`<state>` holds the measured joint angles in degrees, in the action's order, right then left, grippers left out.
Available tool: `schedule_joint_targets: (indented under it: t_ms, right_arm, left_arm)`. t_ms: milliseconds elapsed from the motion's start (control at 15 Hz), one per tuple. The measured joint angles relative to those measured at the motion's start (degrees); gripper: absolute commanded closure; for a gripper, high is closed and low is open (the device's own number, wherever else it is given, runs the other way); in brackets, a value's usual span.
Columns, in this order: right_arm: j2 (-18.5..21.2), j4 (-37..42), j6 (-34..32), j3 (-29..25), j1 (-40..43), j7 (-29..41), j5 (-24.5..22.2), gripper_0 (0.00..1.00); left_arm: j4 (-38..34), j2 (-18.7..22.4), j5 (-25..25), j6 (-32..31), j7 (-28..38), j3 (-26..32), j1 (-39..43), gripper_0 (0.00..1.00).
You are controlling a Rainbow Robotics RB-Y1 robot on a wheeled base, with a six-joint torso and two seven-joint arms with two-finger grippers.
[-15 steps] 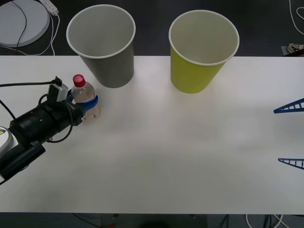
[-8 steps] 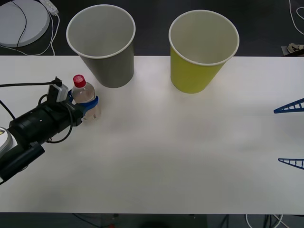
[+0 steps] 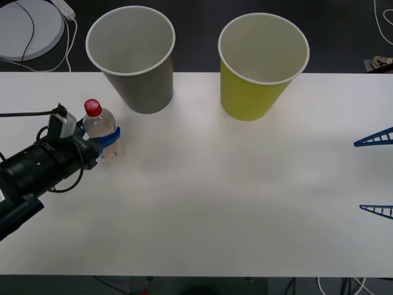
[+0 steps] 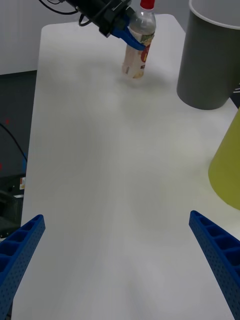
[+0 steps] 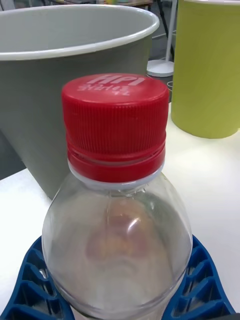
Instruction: Put the can into the green bin and the plastic bottle into the gray bin
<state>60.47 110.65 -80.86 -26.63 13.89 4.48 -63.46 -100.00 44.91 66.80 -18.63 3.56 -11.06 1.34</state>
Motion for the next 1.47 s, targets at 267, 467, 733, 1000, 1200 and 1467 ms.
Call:
schedule_joint_targets:
  t_ms: [267, 467, 733, 1000, 1200, 1467]
  right_arm:
    - [0.0, 0.0, 0.0, 0.0, 0.0, 0.0, 0.0, 0.0]
    - [0.0, 0.0, 0.0, 0.0, 0.0, 0.0, 0.0, 0.0]
    - [0.0, 0.0, 0.0, 0.0, 0.0, 0.0, 0.0, 0.0]
    - [0.0, 0.0, 0.0, 0.0, 0.0, 0.0, 0.0, 0.0]
    - [0.0, 0.0, 0.0, 0.0, 0.0, 0.0, 0.0, 0.0]
    - [0.0, 0.0, 0.0, 0.0, 0.0, 0.0, 0.0, 0.0]
  left_arm:
    - [-2.77, 3.31, -2.73, -0.33, 1.65, 0.3, 1.35, 1.0]
    - [-3.36, 5.85, -4.58, -3.56, 3.88, 1.36, 1.38, 1.0]
    - [-3.8, 7.69, -1.11, -13.27, 13.25, 7.24, 1.4, 1.0]
    - [-5.57, 8.17, 6.17, -20.14, 22.27, 13.42, 1.46, 1.0]
    - [-7.56, 8.24, 10.24, -25.13, 28.65, 17.68, 1.45, 1.0]
    - [-11.74, 8.38, 16.52, -29.69, 37.34, 21.8, 1.37, 1.0]
